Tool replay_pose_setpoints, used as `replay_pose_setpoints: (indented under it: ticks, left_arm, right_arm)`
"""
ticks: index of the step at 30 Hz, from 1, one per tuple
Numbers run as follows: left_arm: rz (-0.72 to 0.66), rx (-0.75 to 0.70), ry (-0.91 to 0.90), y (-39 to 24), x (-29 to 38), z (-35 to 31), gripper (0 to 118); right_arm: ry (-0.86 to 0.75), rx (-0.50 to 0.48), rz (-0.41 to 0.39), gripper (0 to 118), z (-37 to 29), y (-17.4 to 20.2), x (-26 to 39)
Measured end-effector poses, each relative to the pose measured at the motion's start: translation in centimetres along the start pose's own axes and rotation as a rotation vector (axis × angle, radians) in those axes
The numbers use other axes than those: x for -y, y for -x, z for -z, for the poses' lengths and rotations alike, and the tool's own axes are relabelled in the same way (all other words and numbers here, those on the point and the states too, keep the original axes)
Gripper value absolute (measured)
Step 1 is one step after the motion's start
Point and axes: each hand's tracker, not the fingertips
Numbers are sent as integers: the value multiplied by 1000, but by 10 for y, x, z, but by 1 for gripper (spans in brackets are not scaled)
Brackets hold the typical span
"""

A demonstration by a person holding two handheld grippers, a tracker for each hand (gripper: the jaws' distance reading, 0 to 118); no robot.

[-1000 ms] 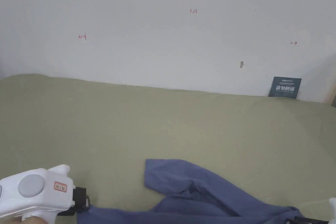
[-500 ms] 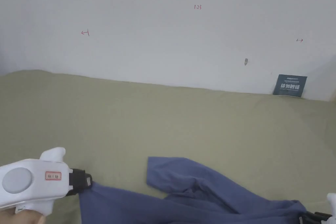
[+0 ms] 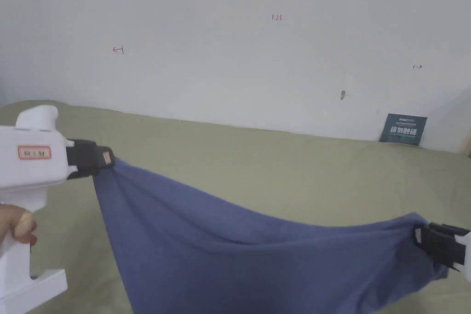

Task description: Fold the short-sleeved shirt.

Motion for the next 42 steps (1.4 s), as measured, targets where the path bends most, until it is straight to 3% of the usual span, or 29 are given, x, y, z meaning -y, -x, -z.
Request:
replay_pose_setpoints:
  ticks: [8, 22, 31, 42]
  left_arm:
    - [85, 2, -85, -18, -65, -6, 9]
    - [146, -55, -212, -23, -151, 25, 9]
    - [132, -61, -243, -16, -153, 53, 9]
    - [61, -64, -130, 14, -71, 62, 9]
  right_arm:
    - [-87, 13, 3, 10, 13, 2, -66]
    - [-261, 47, -67, 10, 51, 8, -184]
    - [-269, 70, -38, 10, 86, 7, -178]
    - [-199, 61, 7, 11, 88, -5, -106]
